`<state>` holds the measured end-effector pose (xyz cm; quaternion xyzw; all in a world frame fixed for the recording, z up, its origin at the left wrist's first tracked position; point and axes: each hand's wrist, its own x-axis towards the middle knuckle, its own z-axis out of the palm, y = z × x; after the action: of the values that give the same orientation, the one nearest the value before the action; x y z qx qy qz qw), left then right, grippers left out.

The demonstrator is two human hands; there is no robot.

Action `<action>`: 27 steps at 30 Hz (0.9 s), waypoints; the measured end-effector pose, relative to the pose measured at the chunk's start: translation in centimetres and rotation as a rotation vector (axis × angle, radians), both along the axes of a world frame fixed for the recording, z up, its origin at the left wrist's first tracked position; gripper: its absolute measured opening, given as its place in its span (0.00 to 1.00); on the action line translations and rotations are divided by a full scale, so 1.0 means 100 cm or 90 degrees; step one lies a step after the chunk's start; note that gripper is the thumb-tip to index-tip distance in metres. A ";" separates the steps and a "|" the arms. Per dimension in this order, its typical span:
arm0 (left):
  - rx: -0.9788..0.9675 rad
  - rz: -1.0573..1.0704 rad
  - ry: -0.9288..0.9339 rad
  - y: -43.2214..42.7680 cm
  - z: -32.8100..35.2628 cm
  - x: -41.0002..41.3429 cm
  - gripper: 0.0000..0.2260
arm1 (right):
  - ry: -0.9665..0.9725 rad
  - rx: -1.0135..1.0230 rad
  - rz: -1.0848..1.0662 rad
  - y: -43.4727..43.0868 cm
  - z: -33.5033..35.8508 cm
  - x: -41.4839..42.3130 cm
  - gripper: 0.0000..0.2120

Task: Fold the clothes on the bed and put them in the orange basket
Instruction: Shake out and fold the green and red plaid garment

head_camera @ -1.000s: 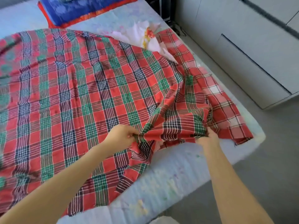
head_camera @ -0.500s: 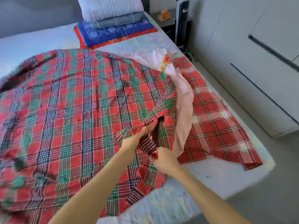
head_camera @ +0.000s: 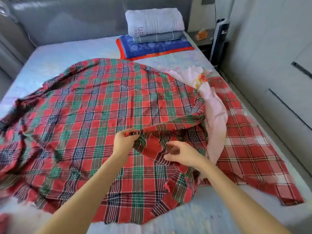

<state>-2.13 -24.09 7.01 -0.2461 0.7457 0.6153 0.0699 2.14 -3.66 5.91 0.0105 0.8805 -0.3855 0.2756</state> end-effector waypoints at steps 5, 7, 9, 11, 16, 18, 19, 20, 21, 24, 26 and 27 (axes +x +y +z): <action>-0.221 -0.187 0.098 -0.084 0.039 0.012 0.09 | 0.413 0.112 0.079 -0.123 0.033 -0.030 0.28; -0.241 -0.184 0.127 -0.132 0.054 0.019 0.09 | 0.530 0.176 0.148 -0.179 0.046 -0.041 0.19; -0.252 -0.150 0.146 -0.193 0.067 0.026 0.09 | 0.550 0.156 0.181 -0.243 0.059 -0.050 0.11; -0.241 -0.112 0.155 -0.246 0.077 0.032 0.10 | 0.522 0.079 0.191 -0.298 0.069 -0.053 0.10; -0.138 0.058 0.170 -0.389 0.102 0.042 0.10 | 0.518 0.008 0.241 -0.461 0.092 -0.059 0.07; -0.131 0.108 0.148 -0.455 0.100 0.040 0.09 | 0.541 0.019 0.261 -0.531 0.092 -0.061 0.07; -0.144 0.119 0.126 -0.482 0.093 0.038 0.07 | 0.566 0.039 0.260 -0.555 0.088 -0.062 0.06; -0.169 0.123 0.100 -0.505 0.084 0.036 0.04 | 0.590 0.061 0.250 -0.575 0.083 -0.061 0.06; -0.194 0.121 0.070 -0.518 0.077 0.035 0.06 | 0.608 0.065 0.228 -0.587 0.076 -0.058 0.07; -0.129 0.129 -0.009 -0.553 0.045 0.026 0.10 | 0.524 -0.007 0.207 -0.628 0.050 -0.043 0.11; -0.037 0.175 -0.044 -0.567 0.018 0.016 0.11 | 0.379 -0.038 0.251 -0.649 0.027 -0.039 0.15; -0.014 0.194 -0.053 -0.569 0.011 0.012 0.10 | 0.323 -0.043 0.266 -0.651 0.021 -0.040 0.19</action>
<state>-0.89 -81.00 8.14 -0.3824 0.7027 0.5999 0.0041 -1.81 -68.74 7.98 -0.2761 0.8909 -0.3399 0.1205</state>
